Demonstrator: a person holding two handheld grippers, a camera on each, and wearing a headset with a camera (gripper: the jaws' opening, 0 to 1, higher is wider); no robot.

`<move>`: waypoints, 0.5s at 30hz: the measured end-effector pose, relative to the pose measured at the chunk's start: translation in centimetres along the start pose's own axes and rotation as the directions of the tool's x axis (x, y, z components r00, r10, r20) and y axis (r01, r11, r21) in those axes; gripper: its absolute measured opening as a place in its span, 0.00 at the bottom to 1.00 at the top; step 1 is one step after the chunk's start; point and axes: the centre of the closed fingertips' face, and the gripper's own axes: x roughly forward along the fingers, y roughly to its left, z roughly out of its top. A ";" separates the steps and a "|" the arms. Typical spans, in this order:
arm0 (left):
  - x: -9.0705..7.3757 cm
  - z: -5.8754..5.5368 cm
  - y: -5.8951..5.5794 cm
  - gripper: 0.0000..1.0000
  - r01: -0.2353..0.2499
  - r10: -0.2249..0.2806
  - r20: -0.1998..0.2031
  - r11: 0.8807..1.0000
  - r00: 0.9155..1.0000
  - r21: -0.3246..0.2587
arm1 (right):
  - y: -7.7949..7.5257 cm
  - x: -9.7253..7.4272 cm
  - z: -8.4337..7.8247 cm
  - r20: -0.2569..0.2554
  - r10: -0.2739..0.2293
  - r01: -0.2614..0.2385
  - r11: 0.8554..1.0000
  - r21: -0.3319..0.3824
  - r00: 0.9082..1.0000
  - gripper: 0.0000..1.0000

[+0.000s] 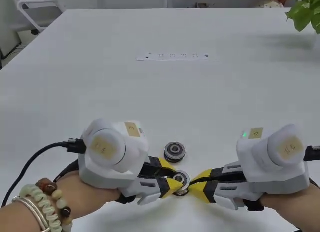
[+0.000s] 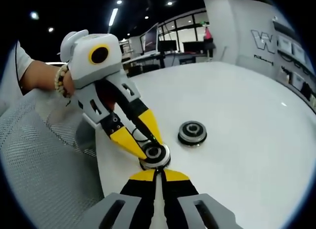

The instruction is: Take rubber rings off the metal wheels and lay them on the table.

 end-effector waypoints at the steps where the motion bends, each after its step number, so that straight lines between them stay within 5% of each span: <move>1: 0.0 0.0 0.0 0.14 0.000 0.000 0.000 1.000 1.000 0.000 | -0.1 0.0 0.0 0.000 -0.006 0.006 1.000 -0.008 1.000 0.00; 9: 0.0 0.0 -0.2 0.14 0.007 -0.007 -0.001 1.000 1.000 0.030 | -0.6 -0.2 0.0 -0.009 -0.031 0.031 0.997 0.076 0.999 0.00; 11: -0.1 0.0 -0.2 0.14 0.007 -0.007 -0.001 0.999 1.000 0.034 | -0.6 -0.3 0.1 0.011 -0.022 0.020 0.988 0.155 1.000 0.00; 15: -0.2 0.0 -0.2 0.14 0.007 -0.007 0.001 0.999 1.000 0.039 | -0.9 -0.6 0.2 0.064 -0.006 -0.016 0.942 0.336 0.998 0.00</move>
